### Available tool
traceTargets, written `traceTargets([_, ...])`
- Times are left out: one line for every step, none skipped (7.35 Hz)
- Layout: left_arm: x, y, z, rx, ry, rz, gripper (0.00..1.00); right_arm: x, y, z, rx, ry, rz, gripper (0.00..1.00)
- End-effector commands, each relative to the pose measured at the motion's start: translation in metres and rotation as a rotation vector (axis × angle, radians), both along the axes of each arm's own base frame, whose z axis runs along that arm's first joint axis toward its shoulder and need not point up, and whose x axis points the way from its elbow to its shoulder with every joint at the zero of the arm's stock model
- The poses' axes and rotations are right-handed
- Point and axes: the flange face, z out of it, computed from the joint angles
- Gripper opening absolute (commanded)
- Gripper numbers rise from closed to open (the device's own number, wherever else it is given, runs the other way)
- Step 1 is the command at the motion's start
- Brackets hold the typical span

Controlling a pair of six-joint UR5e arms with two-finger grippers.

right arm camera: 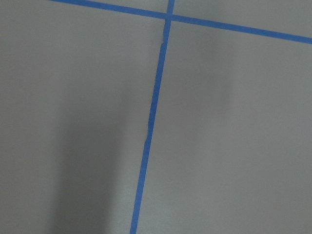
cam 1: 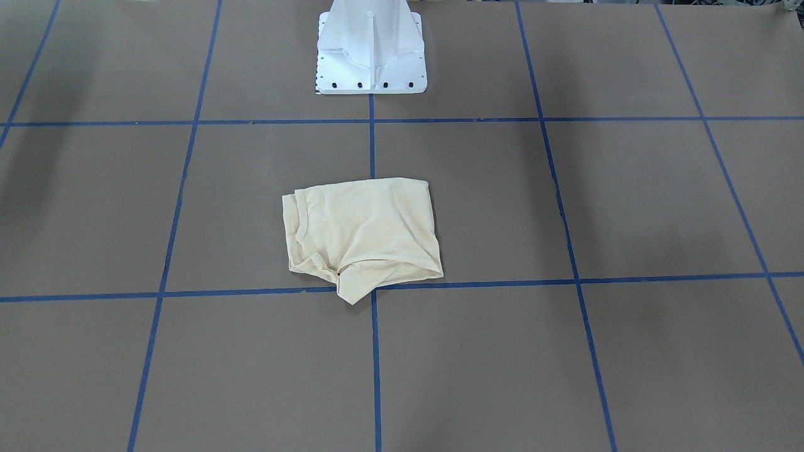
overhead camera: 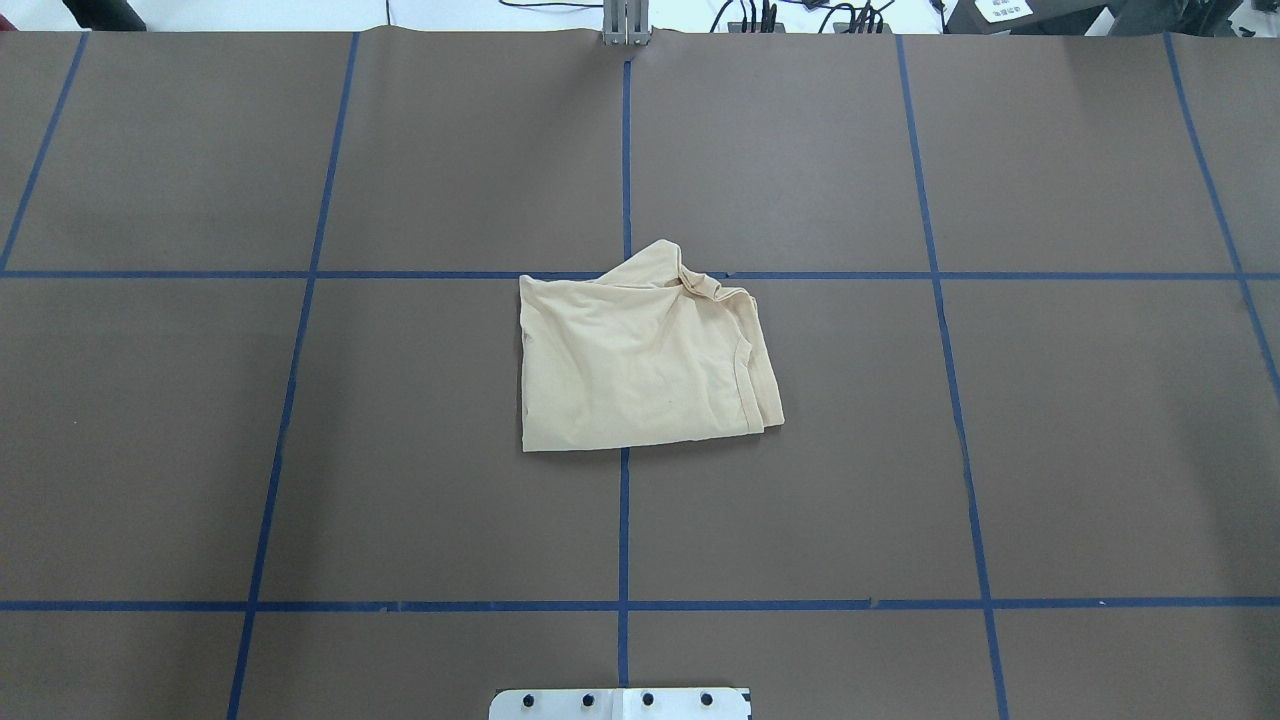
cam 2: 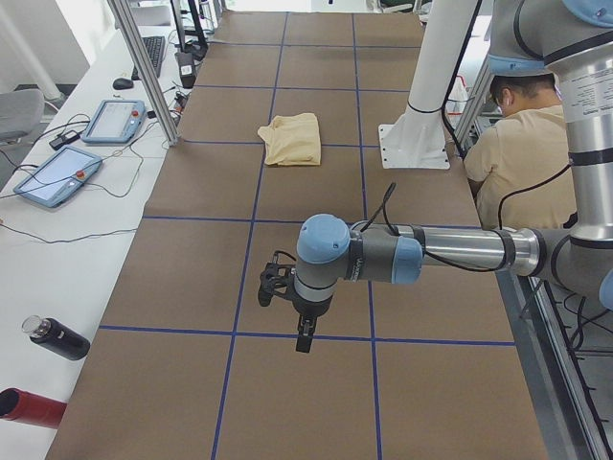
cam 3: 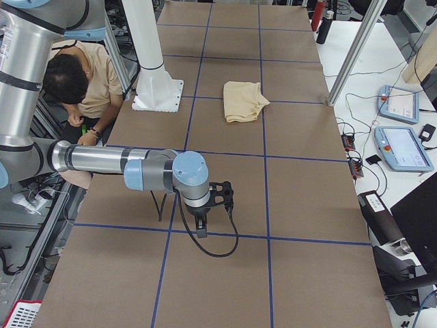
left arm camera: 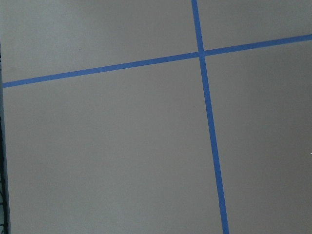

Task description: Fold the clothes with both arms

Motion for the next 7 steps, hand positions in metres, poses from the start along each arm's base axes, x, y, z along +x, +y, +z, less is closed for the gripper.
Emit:
traceTargets([0.0001,0.0011,0.0019,-0.007,0.0,0.0,1.0,0.0,0.0,0.0001,-0.001,0.001,0.001,1.0])
traceTargets([0.0001,0.0015,0.0057,-0.014,0.001,0.0,1.0,-0.0001,0.0,0.0,-0.001,-0.001,0.001,1.0])
traceTargets([0.0001,0.0015,0.0057,-0.014,0.001,0.0,1.0,-0.0001,0.0,0.0,-0.002,-0.001,0.002,1.0])
traceTargets([0.0001,0.0016,0.0064,-0.016,0.001,0.0,1.0,-0.0001,0.0,0.0,-0.002,-0.001,0.002,1.0])
traceTargets([0.0001,0.0016,0.0065,-0.016,0.001,0.0,1.0,-0.0001,0.0,0.0,-0.002,-0.001,0.002,1.0])
traceTargets([0.0001,0.0016,0.0065,-0.016,0.001,0.0,1.0,-0.0001,0.0,-0.0006,-0.002,-0.001,0.002,1.0])
traceTargets([0.0001,0.0011,0.0074,-0.017,0.001,0.0,1.0,-0.0002,-0.0001,-0.0009,-0.001,-0.003,0.002,1.0])
